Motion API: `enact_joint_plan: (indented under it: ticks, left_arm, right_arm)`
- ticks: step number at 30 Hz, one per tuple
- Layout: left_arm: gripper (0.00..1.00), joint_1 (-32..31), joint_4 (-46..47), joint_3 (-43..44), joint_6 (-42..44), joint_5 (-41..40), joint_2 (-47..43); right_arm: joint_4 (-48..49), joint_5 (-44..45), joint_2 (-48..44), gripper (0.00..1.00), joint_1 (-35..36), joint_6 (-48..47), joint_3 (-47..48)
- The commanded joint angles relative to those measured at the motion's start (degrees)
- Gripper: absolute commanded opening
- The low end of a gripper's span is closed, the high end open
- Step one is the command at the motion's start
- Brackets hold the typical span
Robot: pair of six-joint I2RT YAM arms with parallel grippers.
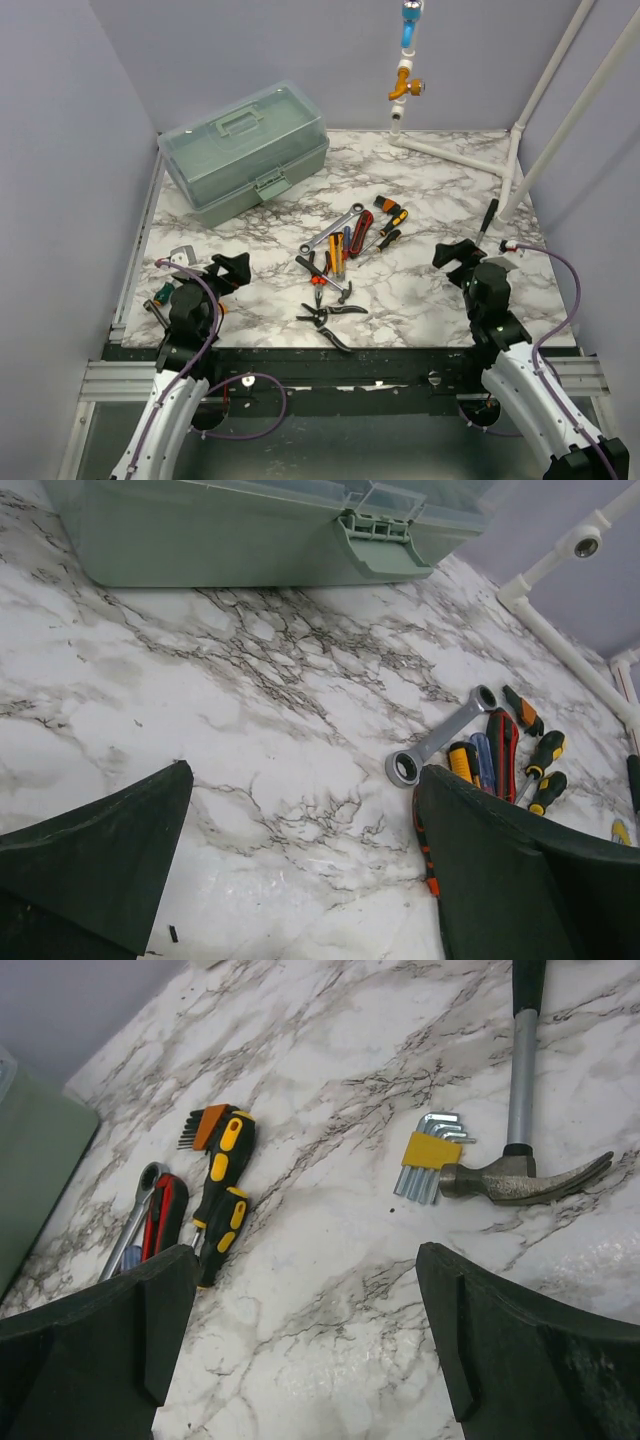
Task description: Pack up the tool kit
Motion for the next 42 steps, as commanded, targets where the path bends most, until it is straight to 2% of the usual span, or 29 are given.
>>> enact_joint_plan:
  ticks: [1, 5, 7, 11, 15, 20, 21, 25, 34, 38, 42]
  left_arm:
    - [0.99, 0.2, 1.0, 2.2, 0.6, 1.1, 2.2]
    - [0.98, 0.2, 3.8, 2.2, 3.6, 6.9, 4.3]
    - [0.98, 0.2, 5.3, 2.3, 4.3, 8.9, 5.8]
    - [0.99, 0.1, 6.0, 2.1, 4.5, 10.6, 7.4]
    - [0.98, 0.1, 8.3, 0.2, 4.6, 12.0, 5.7]
    - [0.98, 0.1, 10.7, -1.4, 5.4, 15.5, 4.0]
    - [0.99, 0.1, 10.6, -1.3, 5.5, 15.5, 3.8]
    - [0.98, 0.1, 11.6, -2.0, 5.3, 15.3, 3.7]
    - [0.98, 0.1, 11.4, -2.9, 5.7, 15.8, 0.5]
    - [0.99, 0.1, 11.1, -3.3, 5.7, 15.8, -0.7]
    - [0.99, 0.1, 10.7, -3.3, 5.6, 15.3, -1.1]
  right_arm:
    - [0.7, 0.9, 0.8, 1.0, 0.1, 1.0, 1.1]
    - [2.3, -1.9, 2.1, 1.0, 0.1, 0.1, 1.1]
    - [5.8, -7.1, 5.5, 1.0, 0.2, 0.3, 1.5]
    - [8.6, -19.3, 19.8, 0.98, 0.3, 3.2, 8.8]
    - [18.5, -26.7, 30.3, 0.97, 3.4, 8.1, 12.0]
    - [29.7, -22.5, 44.8, 0.96, 12.7, 14.1, 17.9]
    - [31.4, -22.3, 48.7, 0.92, 14.1, 14.3, 20.1]
    - [37.8, -22.3, 62.9, 0.92, 20.3, 16.5, 29.2]
    - [40.4, -16.7, 85.9, 0.92, 27.0, 23.7, 51.2]
    - [41.5, -16.5, 94.1, 0.87, 27.9, 28.1, 59.1]
    - [41.4, -16.0, 100.5, 0.84, 29.0, 28.6, 66.7]
